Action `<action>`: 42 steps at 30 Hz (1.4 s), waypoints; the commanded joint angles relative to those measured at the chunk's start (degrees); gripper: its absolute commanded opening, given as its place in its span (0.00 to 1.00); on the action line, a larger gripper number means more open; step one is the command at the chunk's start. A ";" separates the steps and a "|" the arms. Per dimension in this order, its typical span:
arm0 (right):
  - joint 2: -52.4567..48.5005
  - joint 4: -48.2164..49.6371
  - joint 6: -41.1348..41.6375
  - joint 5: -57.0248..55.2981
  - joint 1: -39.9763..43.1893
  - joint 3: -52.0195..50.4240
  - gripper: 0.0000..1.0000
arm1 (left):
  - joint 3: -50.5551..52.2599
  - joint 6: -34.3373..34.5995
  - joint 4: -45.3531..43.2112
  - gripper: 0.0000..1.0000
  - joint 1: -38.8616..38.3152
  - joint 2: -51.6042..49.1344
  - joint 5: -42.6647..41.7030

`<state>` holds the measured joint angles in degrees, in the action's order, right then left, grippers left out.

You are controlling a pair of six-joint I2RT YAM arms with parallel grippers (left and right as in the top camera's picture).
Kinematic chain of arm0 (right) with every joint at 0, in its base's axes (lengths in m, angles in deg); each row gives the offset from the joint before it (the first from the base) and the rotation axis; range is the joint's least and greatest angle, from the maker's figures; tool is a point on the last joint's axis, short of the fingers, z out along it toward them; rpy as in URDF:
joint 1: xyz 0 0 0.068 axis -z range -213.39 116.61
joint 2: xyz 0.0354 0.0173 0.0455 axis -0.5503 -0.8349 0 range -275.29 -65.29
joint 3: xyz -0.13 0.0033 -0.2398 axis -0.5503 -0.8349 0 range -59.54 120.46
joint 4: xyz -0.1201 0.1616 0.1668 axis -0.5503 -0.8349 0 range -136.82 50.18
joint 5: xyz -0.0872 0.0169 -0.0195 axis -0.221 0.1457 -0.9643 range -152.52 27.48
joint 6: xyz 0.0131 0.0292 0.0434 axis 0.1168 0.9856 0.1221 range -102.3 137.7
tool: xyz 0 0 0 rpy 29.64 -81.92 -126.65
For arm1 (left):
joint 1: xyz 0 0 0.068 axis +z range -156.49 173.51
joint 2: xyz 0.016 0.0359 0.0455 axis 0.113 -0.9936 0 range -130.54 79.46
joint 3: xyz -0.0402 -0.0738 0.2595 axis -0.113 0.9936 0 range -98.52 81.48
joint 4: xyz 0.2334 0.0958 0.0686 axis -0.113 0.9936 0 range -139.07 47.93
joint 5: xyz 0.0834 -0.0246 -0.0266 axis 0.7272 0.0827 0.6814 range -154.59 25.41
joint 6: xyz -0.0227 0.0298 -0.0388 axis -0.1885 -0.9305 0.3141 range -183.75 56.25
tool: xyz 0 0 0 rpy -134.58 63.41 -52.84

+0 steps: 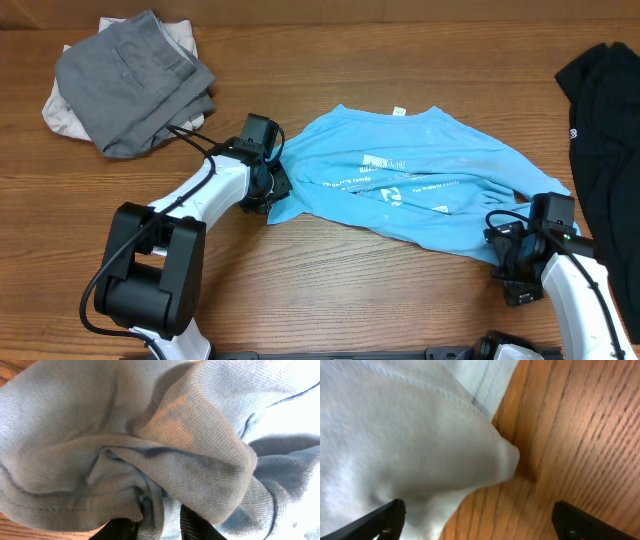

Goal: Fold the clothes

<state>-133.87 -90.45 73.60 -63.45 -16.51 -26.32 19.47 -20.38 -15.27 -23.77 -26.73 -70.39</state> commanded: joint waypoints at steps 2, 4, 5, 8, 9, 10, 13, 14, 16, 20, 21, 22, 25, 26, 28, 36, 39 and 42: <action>-1.55 1.07 -0.37 -1.60 0.46 -0.15 0.93 | 2.29 0.59 -0.02 0.32 -0.44 -2.14 0.39; -2.82 1.88 -0.37 -1.66 0.46 -0.22 0.90 | 2.29 0.57 0.00 0.33 -0.44 -2.14 0.39; -3.56 2.36 -0.35 -2.01 0.46 -0.22 0.88 | 2.29 0.57 0.00 0.32 -0.44 -2.14 0.37; -6.05 4.02 -0.33 -2.45 0.50 -0.22 0.80 | 2.29 0.55 0.07 0.33 -0.44 -2.14 0.42; -6.78 4.42 -0.28 -2.38 0.50 -0.22 0.77 | 2.29 0.55 0.07 0.33 -0.44 -2.14 0.42; -7.50 4.68 -0.11 -2.45 0.50 -0.22 0.75 | 2.29 0.57 0.04 0.34 -0.44 -2.14 0.42; -8.31 5.14 -0.13 -2.45 0.50 -0.22 0.68 | 2.29 0.57 -0.02 0.34 -0.44 -2.14 0.44; -8.28 5.25 -0.13 -2.54 0.50 -0.20 0.65 | 2.29 0.57 -0.04 0.34 -0.44 -2.14 0.44; -8.28 5.60 -0.11 -2.91 0.50 -0.20 0.61 | 2.32 0.57 -0.04 0.34 -0.44 -2.14 0.46; -8.28 6.25 -0.11 -3.15 0.50 -0.20 0.52 | 2.32 0.52 -0.02 0.35 -0.44 -2.14 0.50; -8.28 6.38 -0.09 -3.48 0.50 -0.20 0.47 | 2.29 0.52 -0.02 0.35 -0.44 -2.14 0.57; -8.28 6.49 -0.09 -3.82 0.50 -0.20 0.41 | 2.29 0.52 0.00 0.35 -0.44 -2.14 0.72; -8.28 6.56 0.37 -5.25 0.50 -0.20 0.33 | 2.32 0.52 0.02 0.36 -0.44 -2.14 1.53; -8.28 6.56 0.39 -5.27 0.50 -0.20 0.31 | 2.29 0.52 0.02 0.36 -0.44 -2.14 1.75; -8.28 6.38 0.98 -5.27 0.50 -0.20 0.27 | 2.29 0.52 0.02 0.31 -0.44 -2.14 1.75; -7.80 1.18 1.60 -5.25 0.50 3.58 0.04 | 2.27 0.39 2.64 0.04 -0.17 -1.99 2.25; -6.23 -3.58 1.57 -5.25 0.50 7.02 0.04 | 2.27 0.35 3.65 0.04 0.28 -0.92 2.27; -3.34 -7.96 1.53 -5.03 0.50 10.27 0.04 | 2.27 0.35 5.18 0.04 0.48 1.03 2.45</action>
<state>-140.67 -96.86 74.74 -67.87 -16.18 -20.23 19.64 -20.18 -11.97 -23.68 -26.38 -69.69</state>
